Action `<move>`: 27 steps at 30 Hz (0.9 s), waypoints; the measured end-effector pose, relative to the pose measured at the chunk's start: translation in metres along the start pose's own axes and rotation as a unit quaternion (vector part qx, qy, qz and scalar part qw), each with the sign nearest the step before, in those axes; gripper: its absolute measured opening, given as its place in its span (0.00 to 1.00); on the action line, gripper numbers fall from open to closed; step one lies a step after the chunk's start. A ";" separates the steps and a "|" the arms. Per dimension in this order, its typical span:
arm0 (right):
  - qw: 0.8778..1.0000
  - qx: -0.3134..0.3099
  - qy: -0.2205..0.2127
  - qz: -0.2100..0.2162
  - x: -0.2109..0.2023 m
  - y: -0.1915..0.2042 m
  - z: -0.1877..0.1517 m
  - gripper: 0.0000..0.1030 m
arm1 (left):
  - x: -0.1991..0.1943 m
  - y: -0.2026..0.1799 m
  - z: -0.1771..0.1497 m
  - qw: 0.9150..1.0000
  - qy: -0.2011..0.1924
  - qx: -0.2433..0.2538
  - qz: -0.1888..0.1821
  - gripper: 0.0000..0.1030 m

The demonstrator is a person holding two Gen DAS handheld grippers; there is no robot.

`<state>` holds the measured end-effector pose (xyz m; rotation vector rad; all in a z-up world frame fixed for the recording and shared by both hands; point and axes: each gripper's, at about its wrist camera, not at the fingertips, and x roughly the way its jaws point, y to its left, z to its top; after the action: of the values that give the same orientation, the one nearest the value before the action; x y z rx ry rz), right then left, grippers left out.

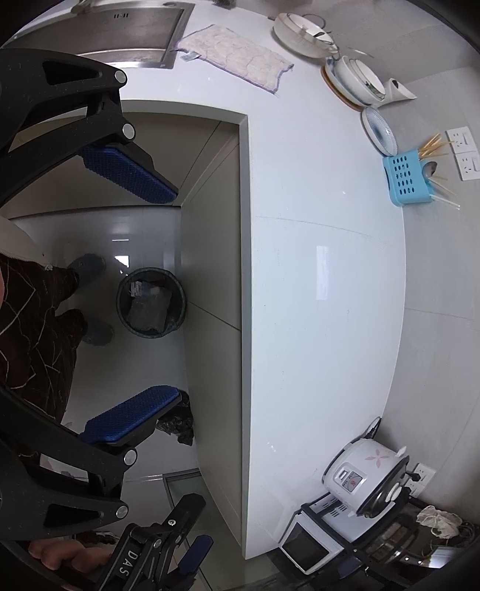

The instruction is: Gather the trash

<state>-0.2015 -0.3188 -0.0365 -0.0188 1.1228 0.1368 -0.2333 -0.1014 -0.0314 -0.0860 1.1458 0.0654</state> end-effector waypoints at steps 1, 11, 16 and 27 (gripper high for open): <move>1.000 0.000 0.000 0.001 0.000 0.001 0.000 0.91 | 0.000 0.000 0.000 1.000 0.000 0.001 0.001 0.94; 1.000 -0.004 0.001 0.004 -0.001 0.004 0.001 0.91 | -0.001 -0.002 0.001 1.000 -0.001 0.006 0.001 0.94; 1.000 -0.004 0.003 0.005 0.000 0.005 0.001 0.91 | -0.001 -0.003 0.001 1.000 -0.002 0.010 0.003 0.94; 1.000 -0.007 0.003 0.008 0.000 0.003 0.000 0.91 | -0.004 -0.005 0.002 1.000 -0.010 0.011 0.000 0.94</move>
<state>-0.2017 -0.3156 -0.0363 -0.0225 1.1274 0.1585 -0.2326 -0.1058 -0.0266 -0.0657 1.1270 0.0547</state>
